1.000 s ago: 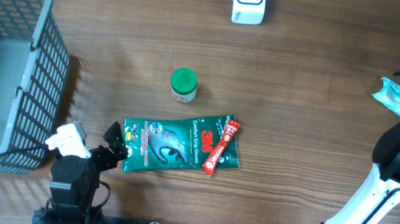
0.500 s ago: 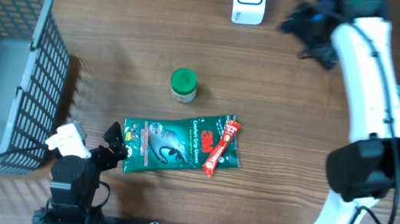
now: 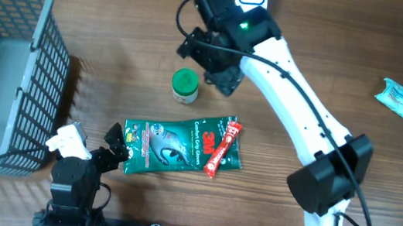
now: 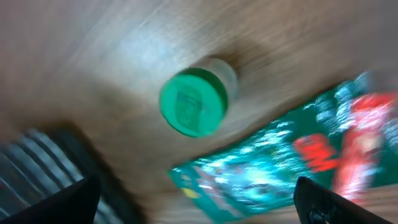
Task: Scan the item barcode
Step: 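Reach right gripper down and grasp the green-lidded jar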
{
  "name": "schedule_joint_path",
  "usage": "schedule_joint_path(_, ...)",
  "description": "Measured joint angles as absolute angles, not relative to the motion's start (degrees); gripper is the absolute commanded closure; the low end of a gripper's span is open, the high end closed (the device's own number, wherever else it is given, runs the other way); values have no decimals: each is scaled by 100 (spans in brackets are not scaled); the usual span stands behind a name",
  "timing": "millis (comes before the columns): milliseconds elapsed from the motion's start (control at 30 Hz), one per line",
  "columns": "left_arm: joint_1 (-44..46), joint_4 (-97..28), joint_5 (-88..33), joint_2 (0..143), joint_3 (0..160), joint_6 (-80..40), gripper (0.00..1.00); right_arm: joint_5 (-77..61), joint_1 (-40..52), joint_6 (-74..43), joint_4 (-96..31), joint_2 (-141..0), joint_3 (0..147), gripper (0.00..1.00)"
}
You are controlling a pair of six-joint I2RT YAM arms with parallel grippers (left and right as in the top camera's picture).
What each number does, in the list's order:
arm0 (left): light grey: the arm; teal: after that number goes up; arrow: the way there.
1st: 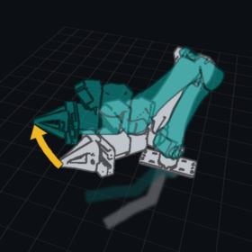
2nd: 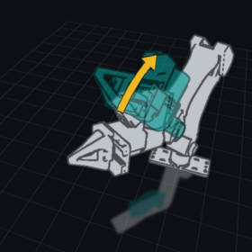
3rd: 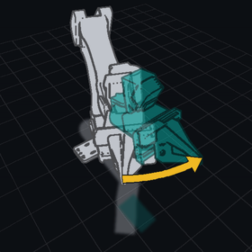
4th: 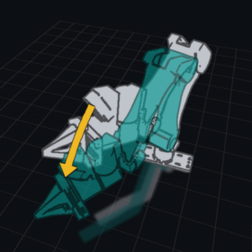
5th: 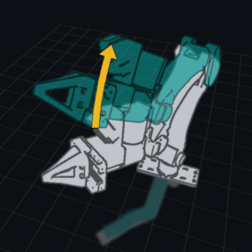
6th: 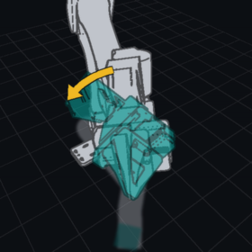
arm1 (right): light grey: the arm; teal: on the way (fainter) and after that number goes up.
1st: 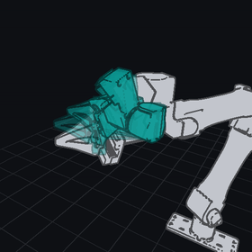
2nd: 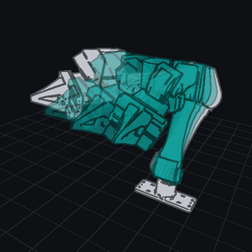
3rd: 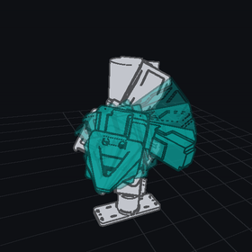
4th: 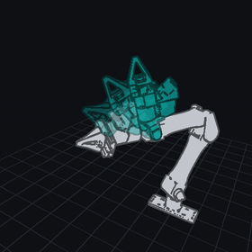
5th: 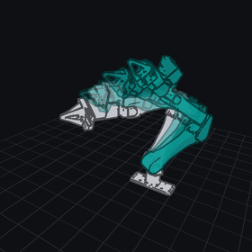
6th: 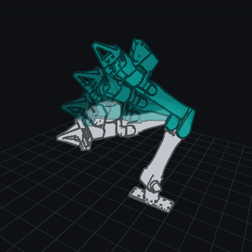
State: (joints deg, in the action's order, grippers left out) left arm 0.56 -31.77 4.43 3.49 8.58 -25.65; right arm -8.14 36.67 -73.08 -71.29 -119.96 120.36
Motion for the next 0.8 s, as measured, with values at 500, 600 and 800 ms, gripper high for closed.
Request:
schedule_joint_path(500,56,-3177,443,349,858,-2565,0,-1417,3736,-9800,-6379,-13386,12033,14)
schedule_joint_path(600,56,-3177,440,349,858,-2565,0,-1417,3789,-9815,-6445,-13566,12033,29)
schedule_joint_path(800,56,-3177,440,349,858,-2565,0,-1398,3811,-9207,-6549,-13673,12036,37)
